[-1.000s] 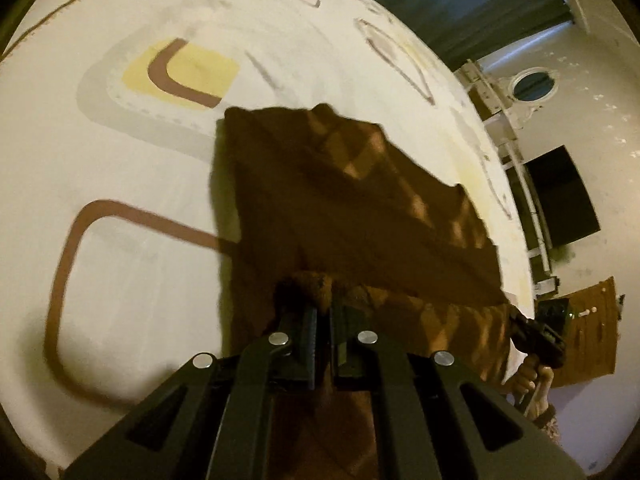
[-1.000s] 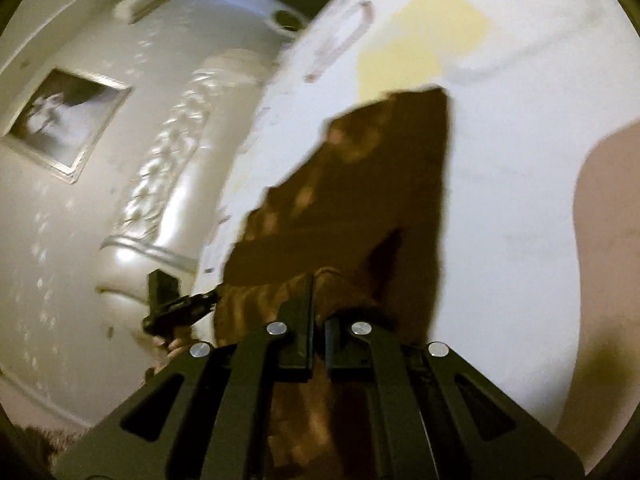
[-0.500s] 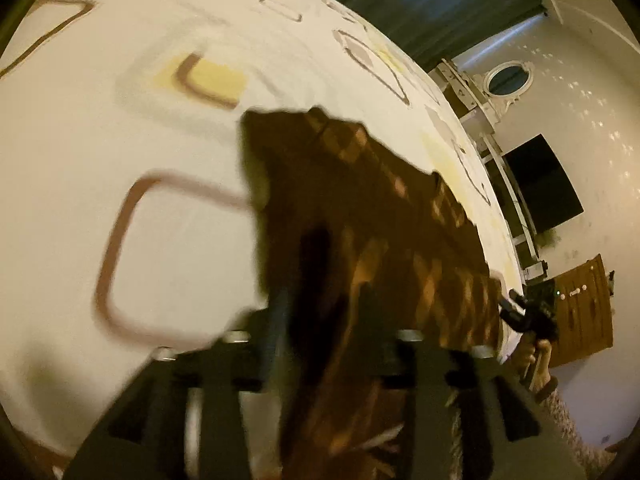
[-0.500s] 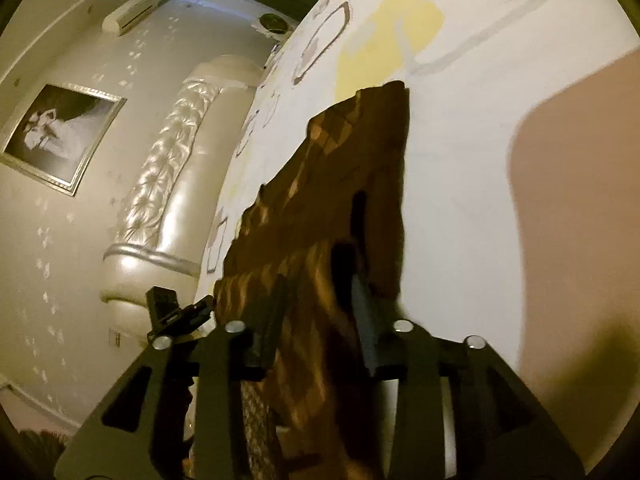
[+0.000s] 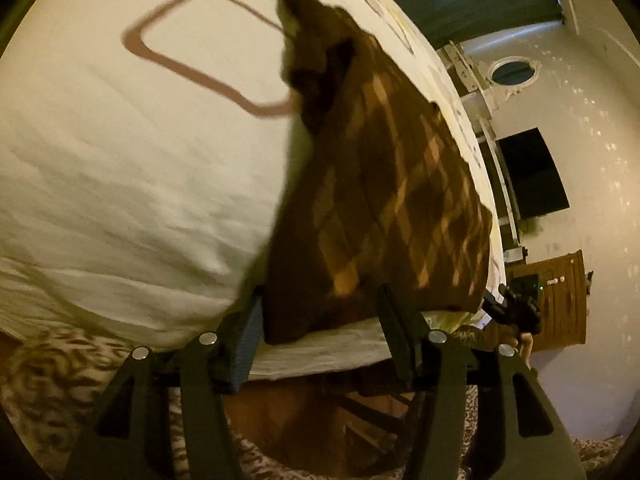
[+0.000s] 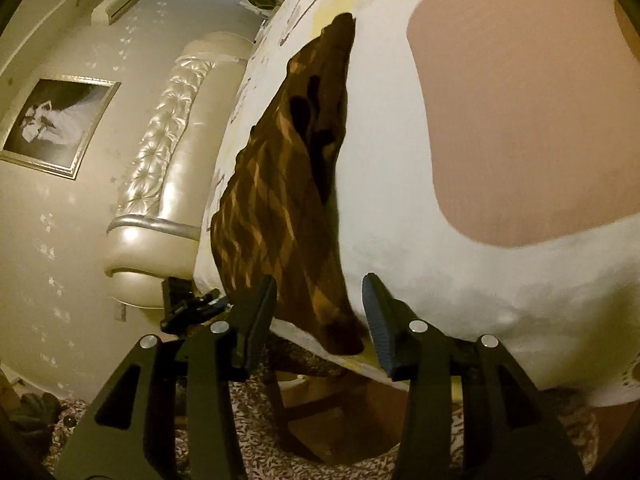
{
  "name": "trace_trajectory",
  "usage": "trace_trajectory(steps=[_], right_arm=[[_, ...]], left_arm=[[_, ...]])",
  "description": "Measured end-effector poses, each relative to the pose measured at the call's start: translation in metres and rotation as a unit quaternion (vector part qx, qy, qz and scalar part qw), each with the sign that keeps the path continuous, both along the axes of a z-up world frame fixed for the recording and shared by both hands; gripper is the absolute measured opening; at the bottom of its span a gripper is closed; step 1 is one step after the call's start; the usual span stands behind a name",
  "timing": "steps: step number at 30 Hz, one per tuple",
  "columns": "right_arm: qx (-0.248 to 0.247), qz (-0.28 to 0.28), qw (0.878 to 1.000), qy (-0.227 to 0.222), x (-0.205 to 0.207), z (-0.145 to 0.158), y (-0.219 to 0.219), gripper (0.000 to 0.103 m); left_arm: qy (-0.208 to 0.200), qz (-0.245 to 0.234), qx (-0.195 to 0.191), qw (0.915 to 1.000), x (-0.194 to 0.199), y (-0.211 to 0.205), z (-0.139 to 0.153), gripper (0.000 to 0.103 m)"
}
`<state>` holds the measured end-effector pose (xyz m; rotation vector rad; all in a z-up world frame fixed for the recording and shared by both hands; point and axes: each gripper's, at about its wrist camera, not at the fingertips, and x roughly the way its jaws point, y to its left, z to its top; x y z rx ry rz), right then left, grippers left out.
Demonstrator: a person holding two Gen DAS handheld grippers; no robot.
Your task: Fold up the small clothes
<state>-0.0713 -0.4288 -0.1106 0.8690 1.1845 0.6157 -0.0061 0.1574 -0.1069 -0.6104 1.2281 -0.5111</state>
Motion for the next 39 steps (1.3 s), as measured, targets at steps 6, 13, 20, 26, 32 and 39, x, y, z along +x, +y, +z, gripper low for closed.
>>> trace_trajectory(steps=[6, 13, 20, 26, 32, 39], right_arm=[[0.002, 0.014, 1.000, 0.001, -0.001, -0.003, 0.009, 0.046], [0.001, 0.018, 1.000, 0.013, -0.009, -0.005, 0.001, 0.046], [-0.019, 0.062, 0.998, 0.026, -0.004, -0.015, 0.032, 0.046], [-0.032, 0.060, 0.998, 0.015, -0.004, -0.009, 0.036, 0.005], [-0.011, 0.056, 0.998, -0.022, -0.011, 0.019, 0.042, 0.005], [0.029, 0.041, 0.996, -0.072, -0.026, 0.072, 0.040, 0.004]], left_arm=[[0.002, 0.016, -0.017, 0.9997, 0.000, 0.004, 0.002, 0.051], [0.008, 0.028, -0.033, 0.9990, -0.001, 0.007, -0.003, 0.049], [0.009, 0.024, -0.019, 0.9995, -0.002, 0.005, -0.004, 0.029], [0.011, 0.014, -0.007, 0.9998, -0.002, -0.001, -0.003, 0.005], [-0.011, 0.003, -0.039, 0.9992, -0.015, -0.001, 0.016, 0.005], [-0.071, -0.002, -0.110, 0.9914, -0.044, 0.005, 0.077, 0.005]])
